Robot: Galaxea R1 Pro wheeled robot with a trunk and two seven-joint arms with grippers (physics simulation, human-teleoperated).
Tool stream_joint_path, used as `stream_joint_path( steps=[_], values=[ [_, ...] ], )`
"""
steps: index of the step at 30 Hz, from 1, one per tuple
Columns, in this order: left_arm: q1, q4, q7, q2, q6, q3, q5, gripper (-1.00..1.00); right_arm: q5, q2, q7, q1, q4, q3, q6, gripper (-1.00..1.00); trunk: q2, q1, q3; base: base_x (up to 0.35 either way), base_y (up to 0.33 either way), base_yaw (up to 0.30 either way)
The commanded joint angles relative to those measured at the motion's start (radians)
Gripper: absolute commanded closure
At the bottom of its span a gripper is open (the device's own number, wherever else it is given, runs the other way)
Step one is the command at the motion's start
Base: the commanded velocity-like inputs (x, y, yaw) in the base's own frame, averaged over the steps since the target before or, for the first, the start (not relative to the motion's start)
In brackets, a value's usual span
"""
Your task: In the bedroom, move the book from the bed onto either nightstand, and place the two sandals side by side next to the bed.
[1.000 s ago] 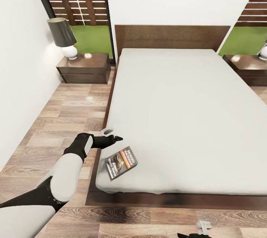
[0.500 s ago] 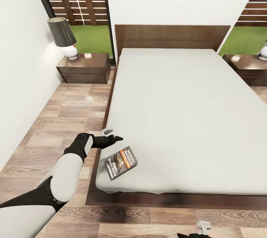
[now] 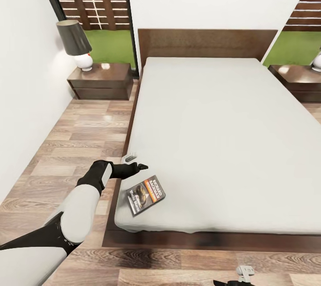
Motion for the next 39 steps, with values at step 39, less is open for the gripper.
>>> stream_joint_path(
  steps=[39],
  values=[
    [-0.001, -0.002, -0.012, -0.001, 0.005, 0.009, -0.010, -1.00, -0.001, -0.001, 0.004, -0.001, 0.001, -0.003, -0.002, -1.00, -0.274, 0.150, -0.123, 0.000, 0.000, 0.000]
  ],
)
